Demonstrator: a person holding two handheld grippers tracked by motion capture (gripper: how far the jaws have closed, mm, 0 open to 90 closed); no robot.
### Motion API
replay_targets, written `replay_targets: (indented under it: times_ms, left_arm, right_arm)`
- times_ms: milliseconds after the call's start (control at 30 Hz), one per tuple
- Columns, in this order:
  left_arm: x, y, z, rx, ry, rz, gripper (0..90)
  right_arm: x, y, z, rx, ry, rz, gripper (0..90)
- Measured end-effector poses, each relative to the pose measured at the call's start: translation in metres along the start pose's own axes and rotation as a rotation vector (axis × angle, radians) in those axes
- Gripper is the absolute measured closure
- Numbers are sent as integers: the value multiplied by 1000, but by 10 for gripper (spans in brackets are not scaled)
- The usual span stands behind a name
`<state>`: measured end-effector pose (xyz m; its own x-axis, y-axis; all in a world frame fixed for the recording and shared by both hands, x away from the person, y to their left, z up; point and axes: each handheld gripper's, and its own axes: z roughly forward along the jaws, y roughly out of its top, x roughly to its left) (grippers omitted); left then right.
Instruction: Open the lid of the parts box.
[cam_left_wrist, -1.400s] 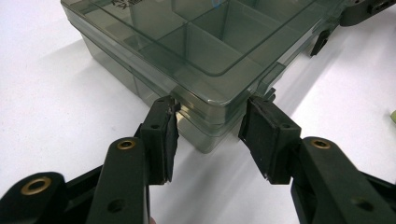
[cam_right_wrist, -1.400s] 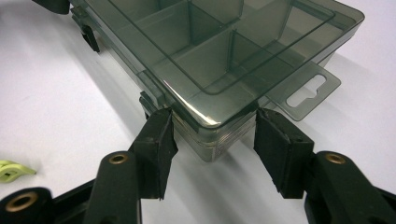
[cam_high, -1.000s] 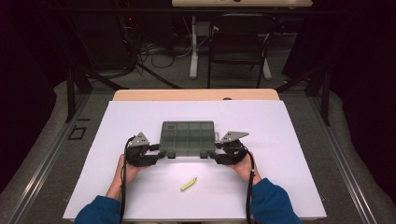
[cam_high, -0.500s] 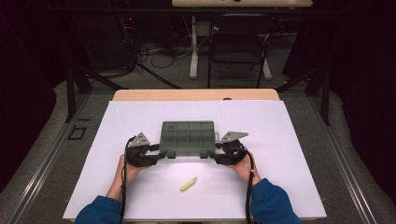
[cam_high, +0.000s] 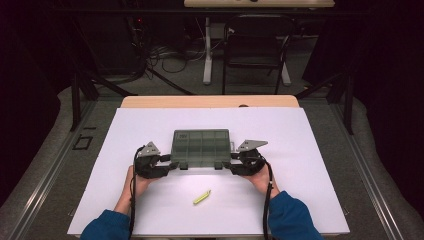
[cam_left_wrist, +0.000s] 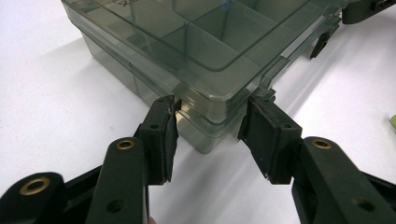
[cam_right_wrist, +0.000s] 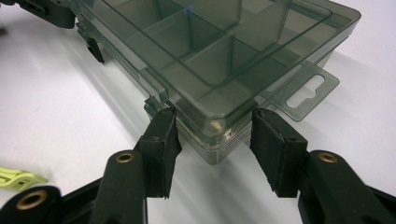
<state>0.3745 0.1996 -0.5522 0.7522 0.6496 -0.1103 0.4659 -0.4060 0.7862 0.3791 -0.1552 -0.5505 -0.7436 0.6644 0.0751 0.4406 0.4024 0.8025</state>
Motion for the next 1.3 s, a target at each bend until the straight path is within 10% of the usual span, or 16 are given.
replay_targets:
  times_ms: [667, 1000, 1300]
  left_arm:
    - [-4, 1, -1, -11, 33, 56, 482]
    - [-12, 5, -2, -25, 100, 105, 227]
    - [-18, 8, -4, -80, 176, 167, 213]
  right_arm:
    - [3, 1, -4, 0, -20, -42, 558]
    - [3, 2, -7, -11, -28, -44, 602]
    - [2, 4, -10, -38, -29, -37, 638]
